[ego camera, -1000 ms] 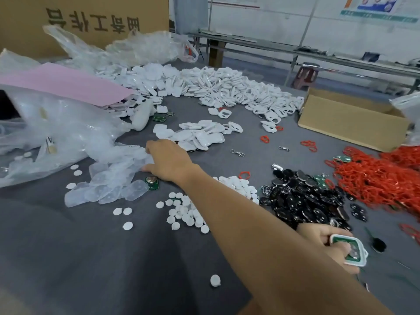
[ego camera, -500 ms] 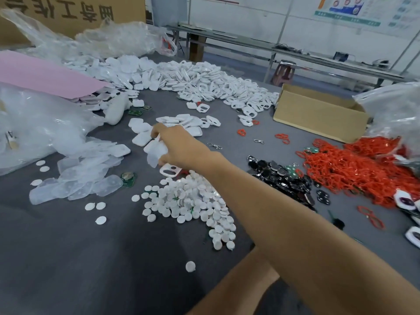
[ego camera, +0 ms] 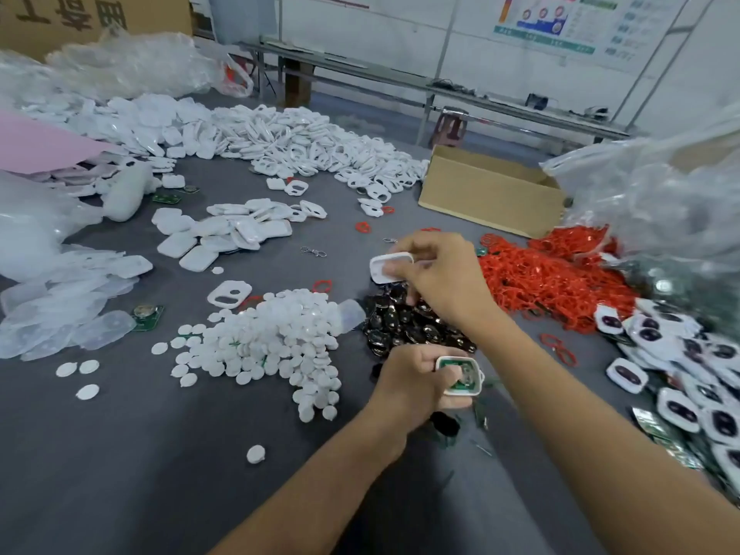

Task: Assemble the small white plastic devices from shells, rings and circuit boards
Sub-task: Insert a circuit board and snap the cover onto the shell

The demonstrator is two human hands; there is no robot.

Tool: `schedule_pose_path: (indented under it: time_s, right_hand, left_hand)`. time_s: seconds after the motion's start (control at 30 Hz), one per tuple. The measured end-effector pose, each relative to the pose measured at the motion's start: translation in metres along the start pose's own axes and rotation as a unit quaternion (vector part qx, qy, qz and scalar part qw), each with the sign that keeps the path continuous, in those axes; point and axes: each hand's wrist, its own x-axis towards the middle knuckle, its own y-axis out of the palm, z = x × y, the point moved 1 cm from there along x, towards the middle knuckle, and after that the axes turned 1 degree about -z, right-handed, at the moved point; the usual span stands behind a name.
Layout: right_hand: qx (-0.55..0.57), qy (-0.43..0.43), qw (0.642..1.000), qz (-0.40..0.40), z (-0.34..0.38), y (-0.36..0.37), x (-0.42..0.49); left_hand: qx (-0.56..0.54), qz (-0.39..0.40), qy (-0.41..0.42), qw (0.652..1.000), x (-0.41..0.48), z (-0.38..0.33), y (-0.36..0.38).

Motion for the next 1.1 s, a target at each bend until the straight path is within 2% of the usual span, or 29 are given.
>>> schedule_pose_path:
  time_s: [0.07,0.3,0.4,0.67,0.93,1.1]
  right_hand:
    - [0.022,0.006,0.999,-0.028,-0.008,-0.019,-0.019]
    - [0.082,0.022,0.995,-0.053,-0.032,-0.046,-0.083]
    - [0.076,0.018,0.994,-0.078,-0.036,-0.050,-0.098]
    - [0.082,-0.003,0.993,-0.089,-0.041,-0.053,-0.116]
    - [0.195,0.020,0.975,-0.107,-0.041,-0.059,-0.120]
    - [0.205,0.041,0.971,-0.118,-0.042,-0.064,-0.121]
  left_hand:
    - [-0.010,0.007,0.001,1.000,0.000,0.001,0.001]
    - [-0.031,-0.012,0.009,0.999,-0.003,-0.001,0.002]
    - [-0.039,-0.016,0.014,0.999,-0.005,-0.001,0.003]
    - [-0.051,-0.011,0.016,0.998,-0.004,0.000,0.003]
    - [-0.052,-0.013,0.014,0.998,-0.003,0.000,0.003]
    - [-0.043,-0.007,0.016,0.999,-0.004,-0.001,0.003]
